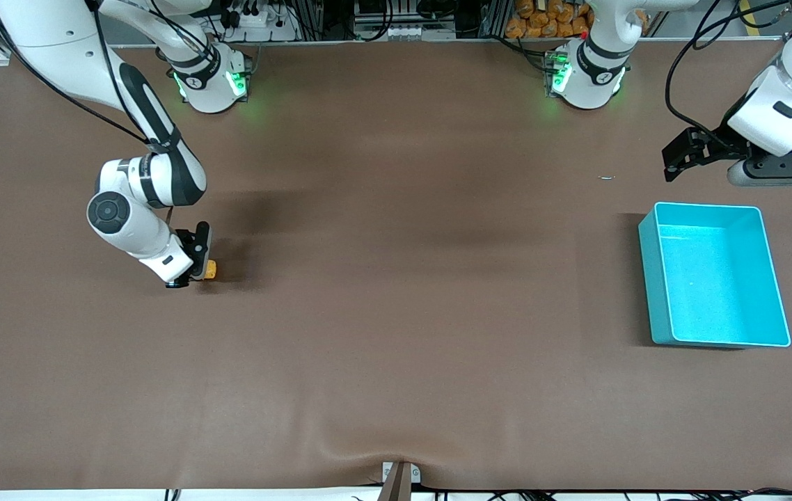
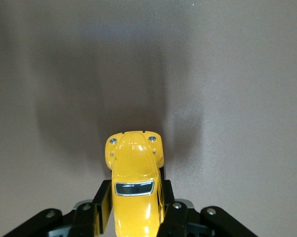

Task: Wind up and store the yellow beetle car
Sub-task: 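Pull the held car backward along the table with the right gripper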

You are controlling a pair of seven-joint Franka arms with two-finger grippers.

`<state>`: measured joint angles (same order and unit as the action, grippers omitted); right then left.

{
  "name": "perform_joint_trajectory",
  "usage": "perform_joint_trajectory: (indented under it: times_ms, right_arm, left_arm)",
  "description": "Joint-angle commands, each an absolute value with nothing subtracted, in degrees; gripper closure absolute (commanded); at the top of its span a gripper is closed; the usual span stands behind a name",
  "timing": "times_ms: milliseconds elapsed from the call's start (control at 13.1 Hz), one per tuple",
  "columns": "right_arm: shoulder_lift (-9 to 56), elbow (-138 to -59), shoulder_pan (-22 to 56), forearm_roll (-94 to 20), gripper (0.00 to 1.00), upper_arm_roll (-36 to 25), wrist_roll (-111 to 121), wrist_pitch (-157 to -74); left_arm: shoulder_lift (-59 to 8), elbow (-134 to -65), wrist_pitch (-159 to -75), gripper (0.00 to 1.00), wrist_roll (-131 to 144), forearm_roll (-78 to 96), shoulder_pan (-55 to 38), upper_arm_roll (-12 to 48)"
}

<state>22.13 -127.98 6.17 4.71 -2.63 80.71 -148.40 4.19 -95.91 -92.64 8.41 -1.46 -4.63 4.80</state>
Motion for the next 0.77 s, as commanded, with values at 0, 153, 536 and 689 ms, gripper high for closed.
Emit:
perform_joint_trajectory:
  times_ms: [0,153,536,689]
  right_arm:
    - [23.2,-127.2,5.6,5.8,0.72,-2.5,81.3,-148.5]
    - [23.2,-127.3,5.5,5.8,0.78,-2.5,81.2,-148.4]
    - [23.8,-127.3,4.4,5.8,0.79,-2.5,81.3,-148.4]
    - [23.8,-127.3,4.3,5.8,0.79,-2.5,81.4,-148.4]
  left_arm:
    - [3.7,-94.7,-92.6,0.0,9.1,-2.3,-5.0,4.7]
    - [3.6,-94.7,-92.6,0.0,9.1,-2.3,-4.9,4.7]
    - [3.7,-94.7,-92.7,0.0,9.0,-2.3,-5.0,4.8]
    - [3.6,-94.7,-92.7,0.0,9.0,-2.3,-5.0,4.7]
